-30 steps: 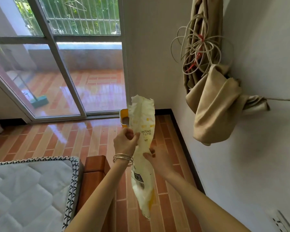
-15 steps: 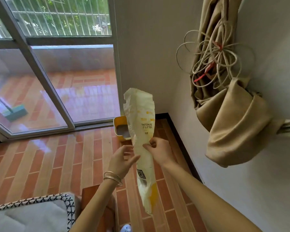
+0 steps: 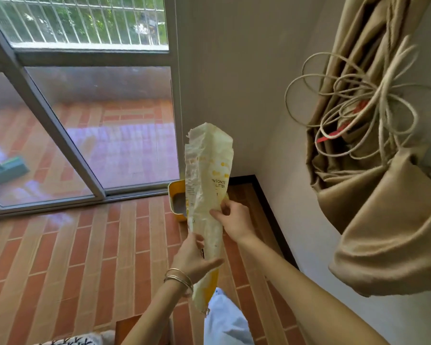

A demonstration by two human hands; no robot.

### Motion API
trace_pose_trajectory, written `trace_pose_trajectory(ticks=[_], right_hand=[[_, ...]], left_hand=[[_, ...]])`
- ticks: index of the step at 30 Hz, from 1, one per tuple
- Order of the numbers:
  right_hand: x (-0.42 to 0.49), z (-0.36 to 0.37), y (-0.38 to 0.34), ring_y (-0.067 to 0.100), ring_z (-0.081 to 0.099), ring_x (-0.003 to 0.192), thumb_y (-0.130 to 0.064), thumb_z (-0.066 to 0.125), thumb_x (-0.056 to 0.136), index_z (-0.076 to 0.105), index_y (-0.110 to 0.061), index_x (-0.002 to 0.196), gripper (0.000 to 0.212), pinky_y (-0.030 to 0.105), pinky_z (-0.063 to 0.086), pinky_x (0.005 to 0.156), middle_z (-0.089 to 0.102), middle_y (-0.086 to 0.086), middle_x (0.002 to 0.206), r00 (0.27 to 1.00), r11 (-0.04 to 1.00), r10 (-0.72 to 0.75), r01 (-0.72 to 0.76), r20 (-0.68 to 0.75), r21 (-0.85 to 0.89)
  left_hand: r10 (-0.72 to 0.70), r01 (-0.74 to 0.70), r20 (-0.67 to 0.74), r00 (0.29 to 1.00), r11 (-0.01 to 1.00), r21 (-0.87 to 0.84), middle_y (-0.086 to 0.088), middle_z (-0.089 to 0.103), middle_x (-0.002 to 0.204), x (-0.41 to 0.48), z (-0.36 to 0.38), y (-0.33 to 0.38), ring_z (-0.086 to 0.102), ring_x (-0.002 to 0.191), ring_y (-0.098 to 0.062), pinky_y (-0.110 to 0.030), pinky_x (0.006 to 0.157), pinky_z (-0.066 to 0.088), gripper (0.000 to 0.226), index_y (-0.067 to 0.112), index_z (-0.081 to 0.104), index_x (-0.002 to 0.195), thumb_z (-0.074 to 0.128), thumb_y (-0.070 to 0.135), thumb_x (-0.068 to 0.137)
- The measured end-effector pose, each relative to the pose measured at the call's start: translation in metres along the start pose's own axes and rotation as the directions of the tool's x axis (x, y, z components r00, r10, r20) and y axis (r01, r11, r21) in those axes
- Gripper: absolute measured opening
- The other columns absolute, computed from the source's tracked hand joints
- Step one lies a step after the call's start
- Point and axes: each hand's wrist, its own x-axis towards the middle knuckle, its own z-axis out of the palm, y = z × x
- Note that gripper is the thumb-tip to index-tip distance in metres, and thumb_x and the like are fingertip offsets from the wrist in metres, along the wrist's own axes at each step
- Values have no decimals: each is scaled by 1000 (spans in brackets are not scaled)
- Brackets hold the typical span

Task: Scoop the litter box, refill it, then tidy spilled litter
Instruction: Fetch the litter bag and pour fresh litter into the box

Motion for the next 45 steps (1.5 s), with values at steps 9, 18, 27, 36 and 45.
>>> trace_pose_trajectory(ticks=[9,18,27,36,45], right_hand=[[133,-6,2,19,62,85,-22,67,83,63,-6,84,17,32,52,77,67,6,92,989,994,32,-17,145,-104],[238,-1,3,17,63,93,-27,69,82,66,-9,101,26,35,54,83,64,0,97,966,998,50,-42,253,-38],[297,15,40,11,59,104,-18,59,90,63,-15,116,27,30,49,93,64,-2,111,944,992,60,-19,323,-127],[350,77,116,8,58,105,-10,75,76,58,-15,123,51,25,47,94,63,-1,116,889,979,146,-65,433,-194],[392,133,230,10,55,106,-14,76,74,58,-12,120,49,14,41,84,58,-1,116,867,972,177,-81,465,-219]], left_hand=[[-140,124,-294,946,990,-73,12,62,61,101,11,22,60,62,-4,-27,60,51,19,26,59,63,75,22,72],[-216,182,-323,922,975,-131,8,66,67,199,-7,30,63,69,-11,-25,63,51,10,22,68,69,75,23,75],[-424,334,-123,897,834,-439,-2,67,68,312,-30,1,59,58,-17,-27,54,50,10,18,69,70,78,15,73],[-576,462,79,814,558,-690,-6,56,64,420,-35,-31,48,53,-18,-19,45,41,15,11,61,70,69,2,80],[-717,569,279,639,196,-799,-11,57,72,508,4,-80,55,56,-17,-17,38,46,21,6,56,77,61,-15,80]])
